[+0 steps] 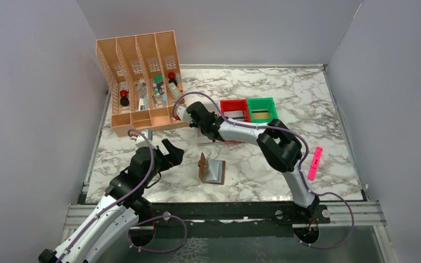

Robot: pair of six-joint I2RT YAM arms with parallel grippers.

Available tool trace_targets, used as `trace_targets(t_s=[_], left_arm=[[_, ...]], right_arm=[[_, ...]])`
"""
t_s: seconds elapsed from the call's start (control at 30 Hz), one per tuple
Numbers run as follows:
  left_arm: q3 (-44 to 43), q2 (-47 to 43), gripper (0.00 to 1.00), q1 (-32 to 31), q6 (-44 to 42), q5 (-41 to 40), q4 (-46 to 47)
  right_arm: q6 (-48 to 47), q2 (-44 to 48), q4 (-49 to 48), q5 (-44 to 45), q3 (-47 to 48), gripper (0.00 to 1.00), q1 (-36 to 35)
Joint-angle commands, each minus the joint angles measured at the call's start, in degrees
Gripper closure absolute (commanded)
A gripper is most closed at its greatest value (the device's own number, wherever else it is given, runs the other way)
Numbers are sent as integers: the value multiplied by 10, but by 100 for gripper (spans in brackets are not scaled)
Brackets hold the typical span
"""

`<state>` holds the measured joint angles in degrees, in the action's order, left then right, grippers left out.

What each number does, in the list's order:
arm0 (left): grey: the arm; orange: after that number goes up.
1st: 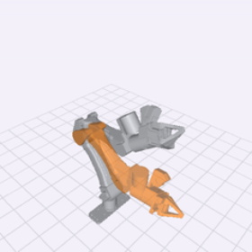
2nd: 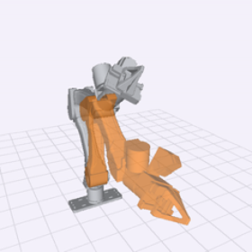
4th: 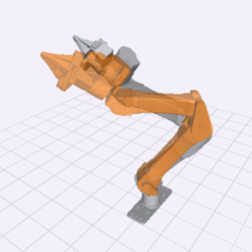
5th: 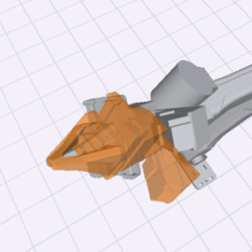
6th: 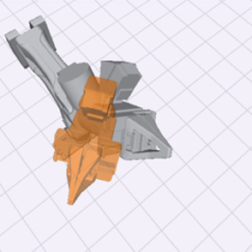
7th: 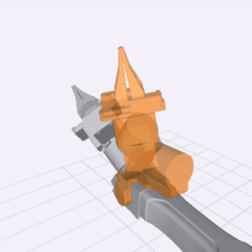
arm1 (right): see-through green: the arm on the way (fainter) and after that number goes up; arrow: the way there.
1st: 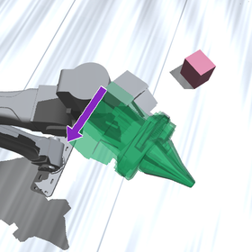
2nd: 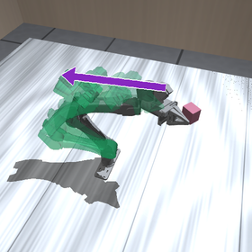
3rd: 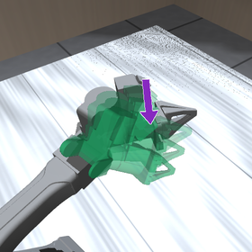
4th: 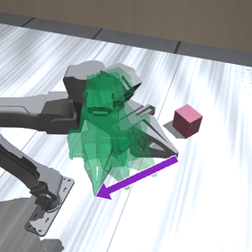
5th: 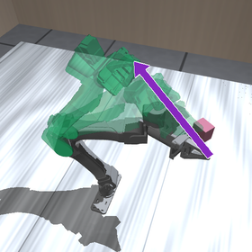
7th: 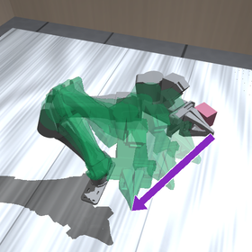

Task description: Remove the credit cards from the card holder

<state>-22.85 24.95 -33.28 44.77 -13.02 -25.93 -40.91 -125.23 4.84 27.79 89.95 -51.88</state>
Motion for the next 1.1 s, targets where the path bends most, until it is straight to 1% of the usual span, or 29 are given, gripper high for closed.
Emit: trace_targets(t_s=[0.0, 0.47, 0.63, 0.7, 1.0, 1.07], left_arm=[[-4, -7, 1, 2, 3, -13, 1], [-2, -15, 1, 2, 5, -21, -2], [-1, -10, 1, 2, 8, -20, -2], [0, -12, 1, 2, 9, -19, -1], [1, -10, 1, 2, 9, -19, -1], [2, -7, 1, 2, 10, -19, -1]], right_arm=[[-16, -18, -33, 13, 9, 90, 8], [3, -2, -38, -46, -31, 89, 24], [9, 1, -34, -63, -32, 83, 28], [10, 4, -32, -72, -35, 82, 29], [17, 30, -22, -90, -54, 82, 38], [19, 32, -26, -87, -59, 85, 38]])
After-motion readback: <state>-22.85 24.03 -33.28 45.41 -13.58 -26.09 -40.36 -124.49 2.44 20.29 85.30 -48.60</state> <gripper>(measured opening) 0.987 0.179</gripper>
